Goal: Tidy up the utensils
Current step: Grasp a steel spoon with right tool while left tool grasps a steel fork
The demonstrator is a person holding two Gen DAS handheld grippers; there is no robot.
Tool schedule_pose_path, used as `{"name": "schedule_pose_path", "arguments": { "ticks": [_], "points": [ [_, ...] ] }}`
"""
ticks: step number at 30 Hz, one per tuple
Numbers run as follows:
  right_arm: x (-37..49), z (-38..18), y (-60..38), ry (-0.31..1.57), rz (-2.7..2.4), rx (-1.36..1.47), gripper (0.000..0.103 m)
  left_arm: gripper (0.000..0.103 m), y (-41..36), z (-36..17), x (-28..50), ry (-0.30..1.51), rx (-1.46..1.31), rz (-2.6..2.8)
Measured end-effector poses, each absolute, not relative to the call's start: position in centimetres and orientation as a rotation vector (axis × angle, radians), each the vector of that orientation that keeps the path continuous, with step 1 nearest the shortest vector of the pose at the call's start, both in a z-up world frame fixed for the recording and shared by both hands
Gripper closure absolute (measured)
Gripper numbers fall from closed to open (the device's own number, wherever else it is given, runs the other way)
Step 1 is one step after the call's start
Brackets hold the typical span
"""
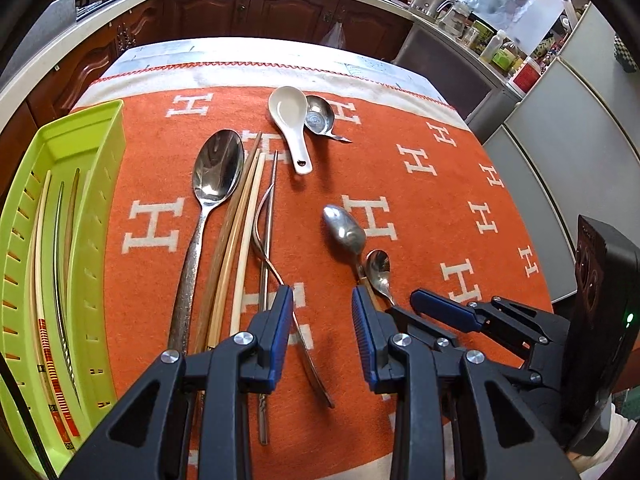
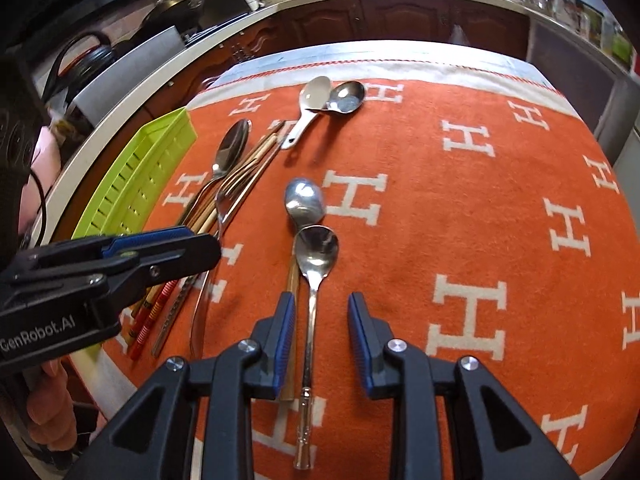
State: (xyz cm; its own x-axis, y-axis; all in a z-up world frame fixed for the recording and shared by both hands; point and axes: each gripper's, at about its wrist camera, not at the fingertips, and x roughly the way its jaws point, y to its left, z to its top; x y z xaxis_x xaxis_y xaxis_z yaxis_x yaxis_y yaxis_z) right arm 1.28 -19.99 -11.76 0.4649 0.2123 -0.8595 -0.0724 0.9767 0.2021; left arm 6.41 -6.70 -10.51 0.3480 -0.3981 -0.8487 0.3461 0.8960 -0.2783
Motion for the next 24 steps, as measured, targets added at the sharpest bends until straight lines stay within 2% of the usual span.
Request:
{"name": "schedule_pose_path", "arguments": {
  "ticks": [3,7,9,18,24],
  "points": [
    [1.3,-11.8,-18.9,1.072,0.134,0.025,0.089,0.075,-6.6,-10.4,6.5,1.113,-0.056,-0.477],
    [1.1,-11.8,-18.0,1.057,0.118,-0.066,0.093,0.075,-6.6,-10.4,6.4,1.114,-0.059,-0.478],
    [1.0,-11.8,-18.0,1.053,0.104,-0.075,0.099,0.075,-6.7,-10.4,6.5,1.118,-0.059,-0.483],
    [1.1,-11.6,-22.4,1.064,0.085,0.197,0.100,0.075,-8.7,-10.6,6.9,1.151,-0.074,-0.518],
    [0.5,-11.2,-23.9,1.031,0.076,0.262,0.100,0.075,-11.7,-11.2,8.4,1.164,-0.024,-0.424]
  ]
}}
